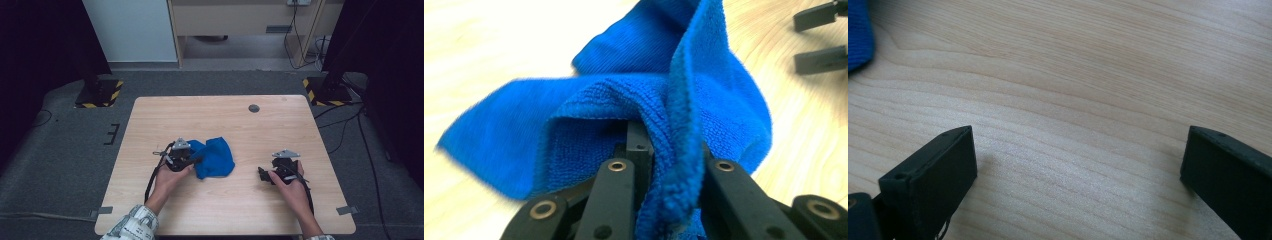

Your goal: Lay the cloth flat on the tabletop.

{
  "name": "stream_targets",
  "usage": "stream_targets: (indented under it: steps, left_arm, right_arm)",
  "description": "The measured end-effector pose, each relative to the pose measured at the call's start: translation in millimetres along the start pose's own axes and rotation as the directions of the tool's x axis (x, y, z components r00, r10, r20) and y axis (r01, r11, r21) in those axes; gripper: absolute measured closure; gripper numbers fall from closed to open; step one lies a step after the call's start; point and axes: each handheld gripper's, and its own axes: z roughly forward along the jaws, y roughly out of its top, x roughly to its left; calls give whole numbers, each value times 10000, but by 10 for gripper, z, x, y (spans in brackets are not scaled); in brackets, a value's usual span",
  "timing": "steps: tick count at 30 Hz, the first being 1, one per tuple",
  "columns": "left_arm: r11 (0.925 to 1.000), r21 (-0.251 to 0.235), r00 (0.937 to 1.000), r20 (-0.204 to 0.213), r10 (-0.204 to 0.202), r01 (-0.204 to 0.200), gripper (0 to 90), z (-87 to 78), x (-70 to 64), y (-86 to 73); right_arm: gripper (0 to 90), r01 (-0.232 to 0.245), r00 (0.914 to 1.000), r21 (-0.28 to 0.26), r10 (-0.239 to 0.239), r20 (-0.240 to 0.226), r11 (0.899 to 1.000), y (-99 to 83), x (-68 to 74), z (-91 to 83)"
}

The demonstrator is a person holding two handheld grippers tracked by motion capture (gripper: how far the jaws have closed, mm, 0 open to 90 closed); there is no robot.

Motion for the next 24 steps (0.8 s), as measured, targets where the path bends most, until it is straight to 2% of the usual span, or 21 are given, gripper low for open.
stream_targets:
  steps: [10,16,24]
  left_arm:
    - [9996,170,9992,339,219,-225,798,236,-193,234]
    - [9987,290,9984,396,410,-422,798,334,-300,352]
    - [9984,506,9992,348,221,-238,793,413,-280,417]
  right_arm:
    - [18,3,10000,2,-3,5,10000,0,0,-1]
    - [18,9,10000,5,-9,12,10000,-1,1,-1]
    - [19,16,10000,28,-16,-42,10000,-2,5,-7]
